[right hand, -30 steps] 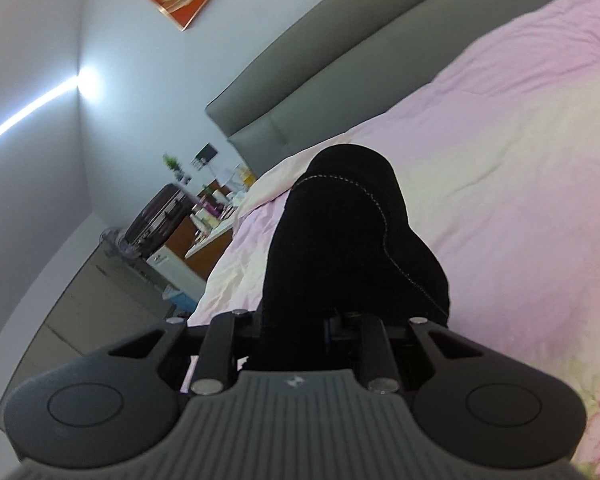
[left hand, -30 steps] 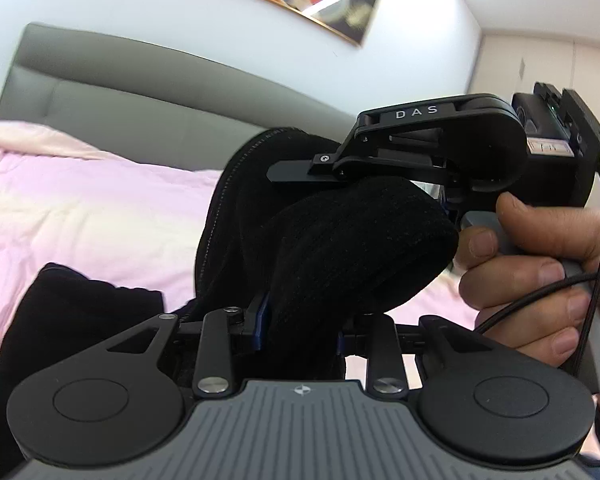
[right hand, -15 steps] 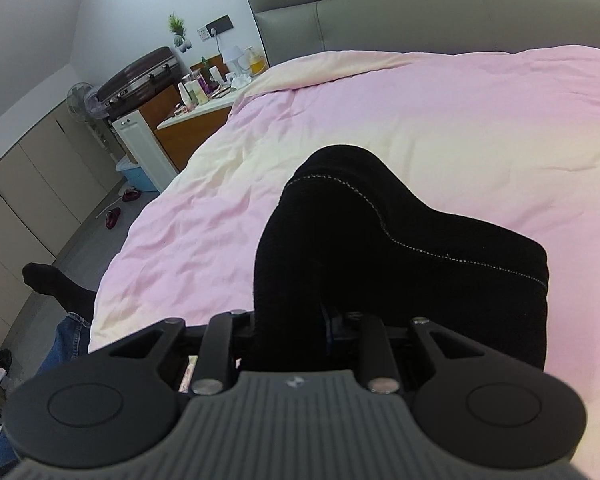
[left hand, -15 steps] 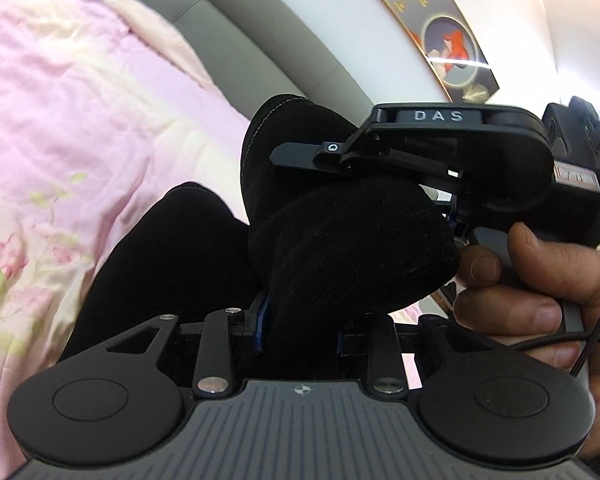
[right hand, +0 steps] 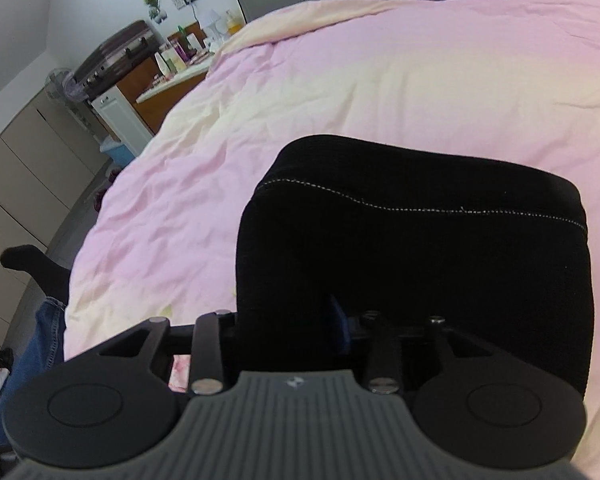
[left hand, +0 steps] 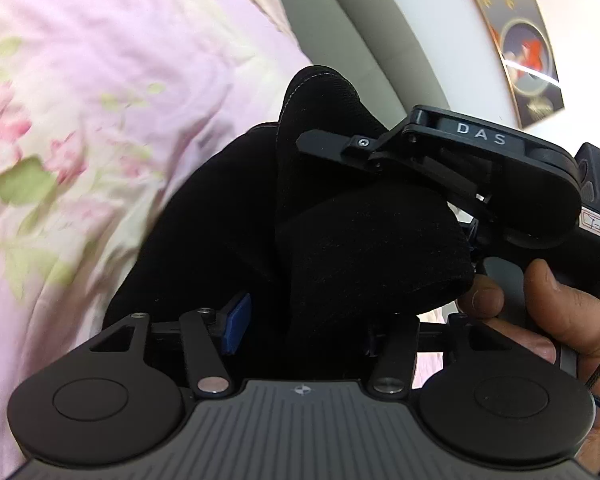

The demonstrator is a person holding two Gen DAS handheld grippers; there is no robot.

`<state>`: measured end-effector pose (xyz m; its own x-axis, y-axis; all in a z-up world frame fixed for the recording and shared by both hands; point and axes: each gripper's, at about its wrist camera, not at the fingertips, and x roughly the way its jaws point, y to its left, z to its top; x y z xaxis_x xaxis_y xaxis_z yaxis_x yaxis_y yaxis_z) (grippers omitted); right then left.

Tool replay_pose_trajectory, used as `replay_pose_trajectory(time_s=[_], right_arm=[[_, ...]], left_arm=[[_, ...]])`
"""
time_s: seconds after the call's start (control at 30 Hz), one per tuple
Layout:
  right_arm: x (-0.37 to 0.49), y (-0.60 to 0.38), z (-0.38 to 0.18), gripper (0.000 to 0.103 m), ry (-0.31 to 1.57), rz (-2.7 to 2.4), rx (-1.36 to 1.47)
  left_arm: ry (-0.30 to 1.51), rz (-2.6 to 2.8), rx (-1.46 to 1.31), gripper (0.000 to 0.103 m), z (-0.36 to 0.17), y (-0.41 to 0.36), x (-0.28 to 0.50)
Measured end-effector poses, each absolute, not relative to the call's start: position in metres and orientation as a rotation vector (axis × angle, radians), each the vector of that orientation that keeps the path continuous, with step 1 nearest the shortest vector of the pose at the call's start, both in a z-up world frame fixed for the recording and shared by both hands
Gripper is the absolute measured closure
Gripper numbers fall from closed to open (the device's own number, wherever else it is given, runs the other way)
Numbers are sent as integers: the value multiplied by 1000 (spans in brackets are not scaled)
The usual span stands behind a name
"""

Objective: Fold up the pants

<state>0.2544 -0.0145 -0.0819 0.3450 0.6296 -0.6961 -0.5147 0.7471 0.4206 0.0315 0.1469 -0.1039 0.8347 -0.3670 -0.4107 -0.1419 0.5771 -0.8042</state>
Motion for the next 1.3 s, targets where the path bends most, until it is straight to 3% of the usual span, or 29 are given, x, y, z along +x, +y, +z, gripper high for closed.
replay_pose_trajectory(time_s=[0.13, 0.3, 0.5, 0.9, 1.17, 1.3], right_arm=[[244, -48, -64, 66, 913, 778, 241], [234, -85, -51, 45, 891, 836, 332], [220, -119, -42, 43, 844, 832, 360], [189, -122, -97, 47, 856, 730, 75], [198, -115, -73, 47, 886, 765, -58], [229, -97, -37, 26, 804, 794, -107]], left_arm=[[612, -151, -746, 26, -72, 127, 33], [589, -131, -609, 25, -56, 107, 25], [576, -79, -738, 25, -59, 128, 10], [581, -13, -815, 25, -66, 160, -1], [599, -21, -887, 25, -80, 166, 1], [599, -41, -928, 28, -84, 171, 1]])
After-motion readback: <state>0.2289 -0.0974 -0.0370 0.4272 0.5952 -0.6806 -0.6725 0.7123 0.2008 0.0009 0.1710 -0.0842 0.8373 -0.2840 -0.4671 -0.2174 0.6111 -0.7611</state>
